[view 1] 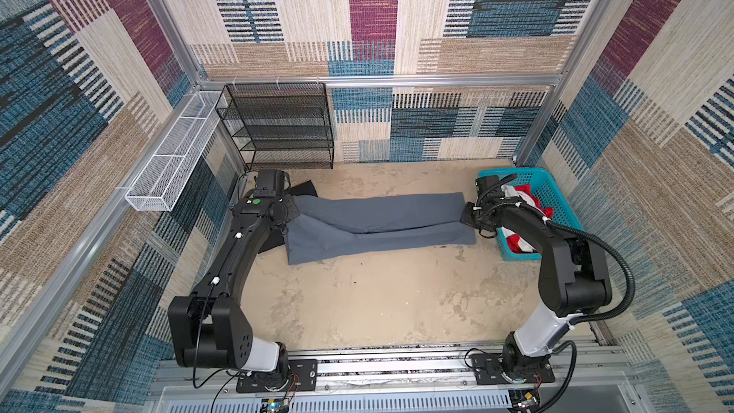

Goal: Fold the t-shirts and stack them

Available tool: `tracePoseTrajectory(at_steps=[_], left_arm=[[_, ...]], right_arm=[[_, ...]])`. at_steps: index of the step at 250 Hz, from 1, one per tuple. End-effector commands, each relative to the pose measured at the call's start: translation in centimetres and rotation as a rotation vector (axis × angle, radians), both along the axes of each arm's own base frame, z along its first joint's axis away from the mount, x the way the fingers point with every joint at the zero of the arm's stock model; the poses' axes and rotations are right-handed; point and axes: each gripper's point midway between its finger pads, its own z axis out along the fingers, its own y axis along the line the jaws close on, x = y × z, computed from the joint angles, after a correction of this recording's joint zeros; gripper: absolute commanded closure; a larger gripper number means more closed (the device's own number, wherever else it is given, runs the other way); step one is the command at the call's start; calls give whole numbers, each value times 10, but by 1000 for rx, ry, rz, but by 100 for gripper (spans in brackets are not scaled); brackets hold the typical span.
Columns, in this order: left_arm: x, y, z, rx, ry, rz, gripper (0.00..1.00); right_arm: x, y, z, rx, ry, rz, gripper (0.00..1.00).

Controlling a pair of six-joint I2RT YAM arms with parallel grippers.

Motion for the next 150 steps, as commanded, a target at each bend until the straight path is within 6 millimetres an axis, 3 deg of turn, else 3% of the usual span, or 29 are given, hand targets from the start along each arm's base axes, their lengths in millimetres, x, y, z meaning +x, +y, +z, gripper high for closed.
tracePoseTrajectory(at_steps=[1, 64, 150], left_arm=[[23, 1, 5, 18, -40, -18, 100], [60, 0, -34, -20, 16, -23, 100], [101, -2, -63, -40, 28, -31, 97]], right_arm=[[15, -2, 1, -8, -26, -17, 100], [22, -8, -19, -44, 26, -37, 100], [31, -18, -19, -106, 28, -58, 95]])
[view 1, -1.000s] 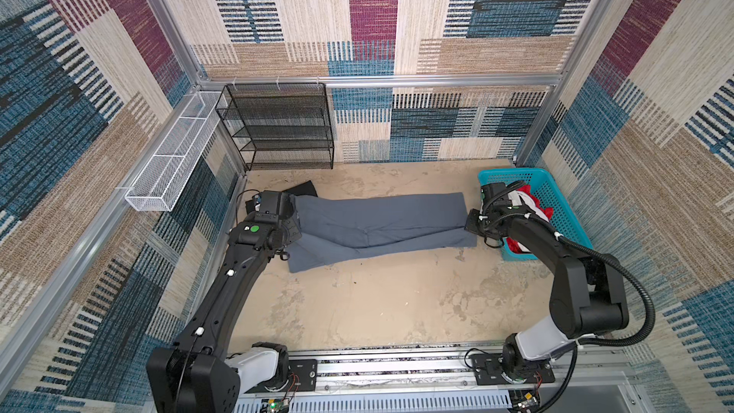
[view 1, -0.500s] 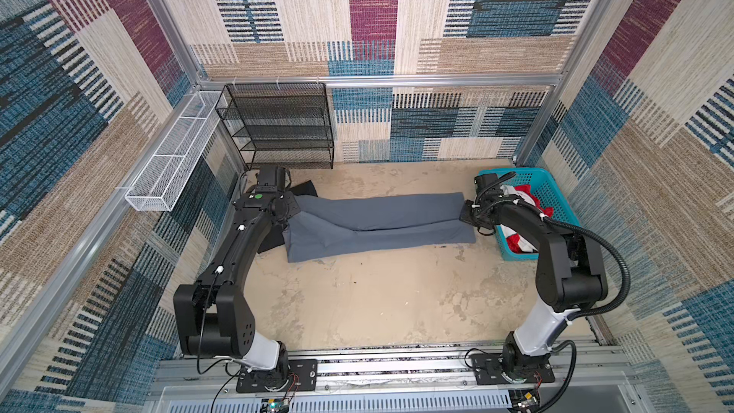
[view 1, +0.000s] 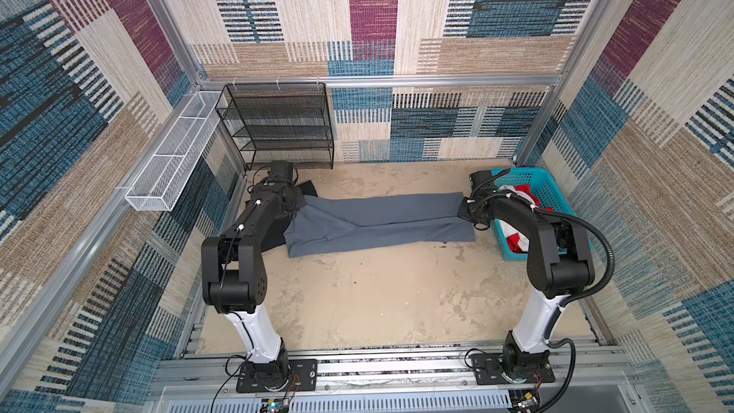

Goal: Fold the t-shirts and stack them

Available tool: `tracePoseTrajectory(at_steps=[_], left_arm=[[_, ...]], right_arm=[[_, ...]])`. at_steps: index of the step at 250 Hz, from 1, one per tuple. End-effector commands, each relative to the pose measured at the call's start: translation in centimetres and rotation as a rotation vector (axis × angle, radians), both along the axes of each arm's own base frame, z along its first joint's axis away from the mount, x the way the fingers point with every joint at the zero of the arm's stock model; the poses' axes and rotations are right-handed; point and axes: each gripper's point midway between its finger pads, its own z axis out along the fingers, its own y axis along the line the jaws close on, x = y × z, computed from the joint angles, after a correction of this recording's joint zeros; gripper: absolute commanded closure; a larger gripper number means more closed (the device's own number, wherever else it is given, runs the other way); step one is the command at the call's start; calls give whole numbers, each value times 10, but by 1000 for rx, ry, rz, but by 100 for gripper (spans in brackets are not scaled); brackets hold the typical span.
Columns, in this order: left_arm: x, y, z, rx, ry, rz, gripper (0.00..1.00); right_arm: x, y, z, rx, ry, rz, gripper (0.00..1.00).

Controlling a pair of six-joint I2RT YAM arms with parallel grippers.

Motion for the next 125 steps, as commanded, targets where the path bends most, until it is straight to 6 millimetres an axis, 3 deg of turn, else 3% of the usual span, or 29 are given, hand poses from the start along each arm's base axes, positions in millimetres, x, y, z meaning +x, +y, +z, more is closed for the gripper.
tracePoseTrajectory(at_steps=[1, 19, 45, 60, 88, 125], left_arm=[[22, -1, 4, -12, -43, -8, 96], [31, -3, 3, -11, -37, -29, 79], [44, -5, 16, 7, -116, -76, 67], [40, -10, 22, -8, -131, -98, 62], [3, -31, 21, -72, -97, -126, 60], [-54, -79, -7, -212, -27, -174, 60]], right_arm=[[1, -8, -1, -41, 6, -19, 95], [4, -6, 1, -30, -2, -16, 87], [7, -4, 14, -24, -52, -13, 70], [6, -2, 26, -28, -88, 0, 60], [-2, 15, 38, -7, -117, 65, 42], [-18, 51, 32, 55, -114, 169, 39]])
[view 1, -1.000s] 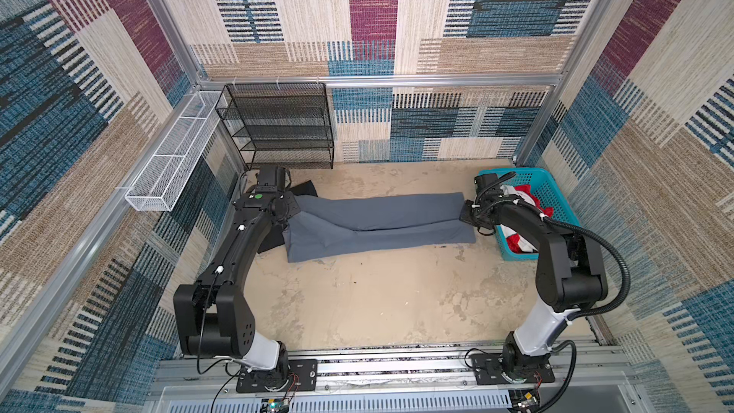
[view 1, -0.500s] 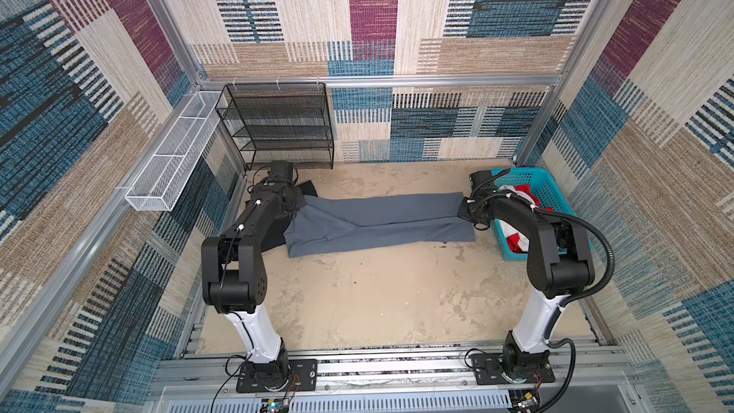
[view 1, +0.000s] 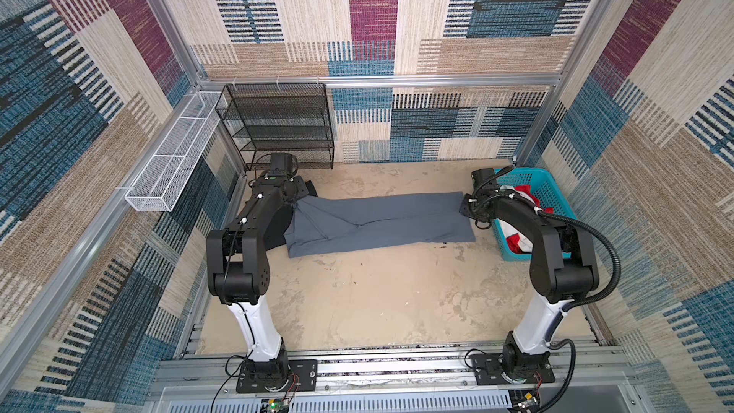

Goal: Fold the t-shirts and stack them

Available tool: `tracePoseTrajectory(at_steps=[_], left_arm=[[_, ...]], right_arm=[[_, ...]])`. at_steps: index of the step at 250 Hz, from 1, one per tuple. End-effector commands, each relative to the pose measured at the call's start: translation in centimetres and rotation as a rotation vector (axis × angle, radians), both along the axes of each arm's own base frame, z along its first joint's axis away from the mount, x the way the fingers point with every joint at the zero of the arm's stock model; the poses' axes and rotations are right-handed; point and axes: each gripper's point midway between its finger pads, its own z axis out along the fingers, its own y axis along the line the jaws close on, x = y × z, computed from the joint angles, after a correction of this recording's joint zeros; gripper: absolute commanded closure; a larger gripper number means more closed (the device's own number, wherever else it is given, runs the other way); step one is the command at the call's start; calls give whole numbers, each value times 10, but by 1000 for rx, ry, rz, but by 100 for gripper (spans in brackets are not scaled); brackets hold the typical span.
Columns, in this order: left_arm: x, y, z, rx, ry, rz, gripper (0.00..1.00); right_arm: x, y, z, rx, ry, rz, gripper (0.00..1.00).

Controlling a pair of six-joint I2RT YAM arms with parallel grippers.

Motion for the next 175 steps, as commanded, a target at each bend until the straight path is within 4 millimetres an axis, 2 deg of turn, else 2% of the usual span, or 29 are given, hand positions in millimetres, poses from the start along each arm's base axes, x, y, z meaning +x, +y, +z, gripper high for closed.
tracePoseTrajectory(at_steps=[1, 31, 61, 103, 175], left_arm=[[-80, -57, -14, -164, 115, -103, 60], [-106, -82, -41, -175, 189, -132, 60], [-117, -95, -60, -167, 231, -129, 59], [-114, -96, -70, -148, 252, -113, 59], [-100, -91, -80, -102, 265, -94, 60]], right_arm=[[-13, 40, 12, 63, -35, 138, 39], [-19, 59, -1, 101, -21, 189, 39], [-23, 56, -17, 86, 10, 187, 39], [-30, 52, -28, 70, 28, 181, 39], [-29, 53, -34, 71, 41, 187, 39]])
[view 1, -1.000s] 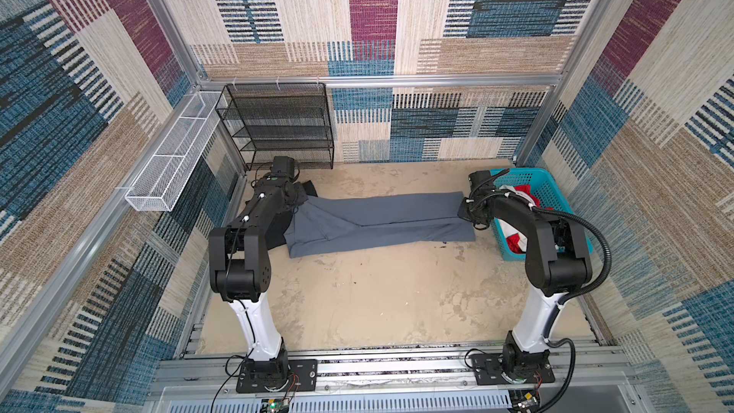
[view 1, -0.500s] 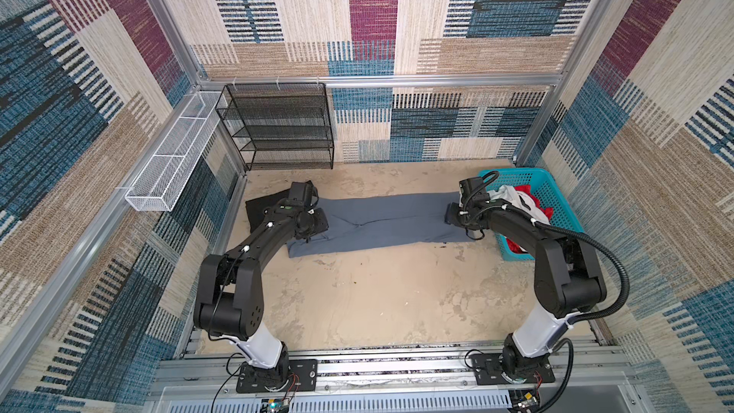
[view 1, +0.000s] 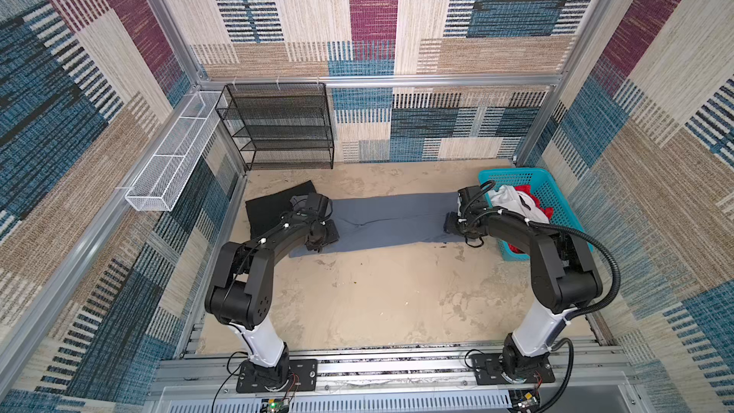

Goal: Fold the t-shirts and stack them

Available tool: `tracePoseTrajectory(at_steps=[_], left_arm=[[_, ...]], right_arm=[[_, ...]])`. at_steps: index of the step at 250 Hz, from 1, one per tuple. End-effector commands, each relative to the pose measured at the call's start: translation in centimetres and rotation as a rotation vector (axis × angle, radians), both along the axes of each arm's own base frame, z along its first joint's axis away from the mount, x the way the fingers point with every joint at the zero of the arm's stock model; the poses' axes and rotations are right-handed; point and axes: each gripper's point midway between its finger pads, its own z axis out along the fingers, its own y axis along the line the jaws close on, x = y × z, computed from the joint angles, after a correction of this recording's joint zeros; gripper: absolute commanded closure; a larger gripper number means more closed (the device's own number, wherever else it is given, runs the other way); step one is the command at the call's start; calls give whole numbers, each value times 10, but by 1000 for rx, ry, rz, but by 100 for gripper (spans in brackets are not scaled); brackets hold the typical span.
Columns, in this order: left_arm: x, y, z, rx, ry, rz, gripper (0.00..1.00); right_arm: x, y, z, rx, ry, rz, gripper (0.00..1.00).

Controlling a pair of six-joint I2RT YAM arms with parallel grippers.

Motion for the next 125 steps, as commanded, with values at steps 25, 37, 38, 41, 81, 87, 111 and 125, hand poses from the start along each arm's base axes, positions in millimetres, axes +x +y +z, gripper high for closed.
tracePoseTrajectory(at_steps=[25, 37, 38, 41, 81, 87, 111, 125], left_arm=[[20, 1, -1, 18, -18, 24, 62], [21, 0, -4, 17, -14, 27, 63], [22, 0, -4, 17, -14, 27, 63], [22, 0, -4, 17, -12, 27, 64], [24, -2, -10, 11, 1, 28, 86], [24, -2, -10, 8, 1, 27, 90], [25, -4, -4, 2, -14, 26, 100], [26, -4, 2, 1, -26, 21, 100]], right_arm=[[7, 1, -2, -3, -10, 6, 38], [6, 0, -4, -11, -6, 2, 38], [6, 0, -4, -11, -5, 2, 38], [6, -1, -4, -12, -5, 1, 38], [2, -9, -13, -25, 17, -16, 38], [1, -11, -13, -27, 18, -18, 38], [-1, -17, -14, -26, 21, -27, 38], [-3, -19, -14, -21, 18, -30, 38]])
